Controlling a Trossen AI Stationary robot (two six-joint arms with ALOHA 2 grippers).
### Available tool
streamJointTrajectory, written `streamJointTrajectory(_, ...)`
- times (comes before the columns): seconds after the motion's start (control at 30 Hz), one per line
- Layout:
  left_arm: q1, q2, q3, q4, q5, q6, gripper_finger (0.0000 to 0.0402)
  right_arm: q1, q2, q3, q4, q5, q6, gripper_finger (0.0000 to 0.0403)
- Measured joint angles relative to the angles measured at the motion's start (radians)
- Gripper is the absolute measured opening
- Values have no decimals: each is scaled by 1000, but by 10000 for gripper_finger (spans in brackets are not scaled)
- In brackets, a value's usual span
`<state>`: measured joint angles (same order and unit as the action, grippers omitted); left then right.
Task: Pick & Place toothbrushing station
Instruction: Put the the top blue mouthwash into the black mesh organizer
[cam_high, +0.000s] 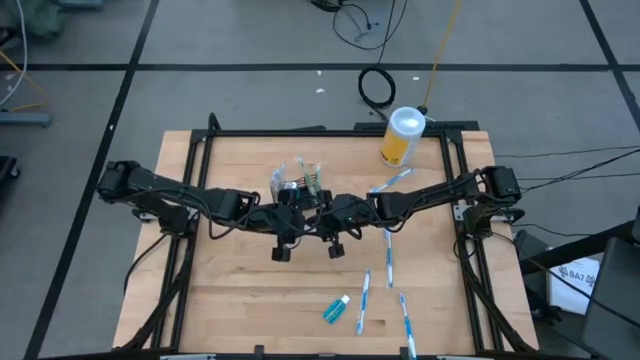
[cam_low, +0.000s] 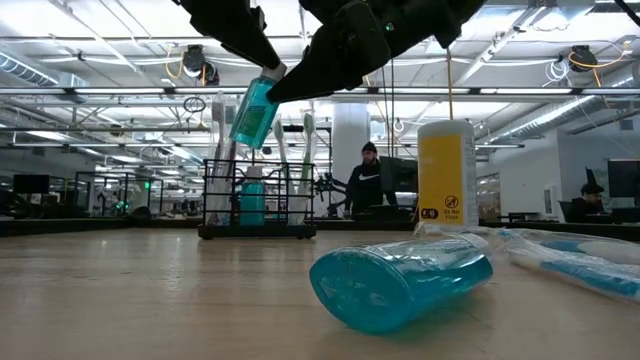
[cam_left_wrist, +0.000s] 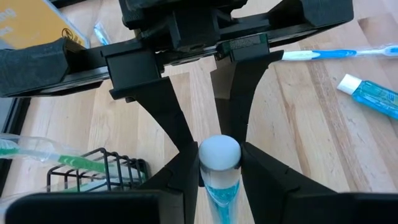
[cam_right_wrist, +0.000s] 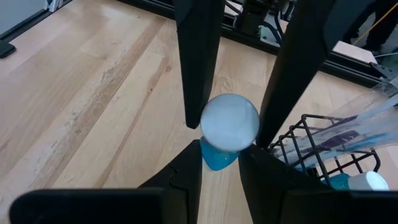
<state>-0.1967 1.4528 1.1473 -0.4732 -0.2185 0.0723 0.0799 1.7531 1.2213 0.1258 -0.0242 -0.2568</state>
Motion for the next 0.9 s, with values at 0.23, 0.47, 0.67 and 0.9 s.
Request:
streamJointTrajectory(0.23,0,0,1,-7,-3,1,104,1,0,0,2,45,10,86)
streamJointTrajectory(0.47,0,0,1,-20,-27,-7,104,1,0,0,-9,77,13,111)
streamJointTrajectory(0.67,0,-9,1,-37,-26,-23,104,1,0,0,-13,81,35,166)
streamJointTrajectory(0.9,-5,-51,1,-53,-113,-49,104,1,-34,-2,-153,86,47,198)
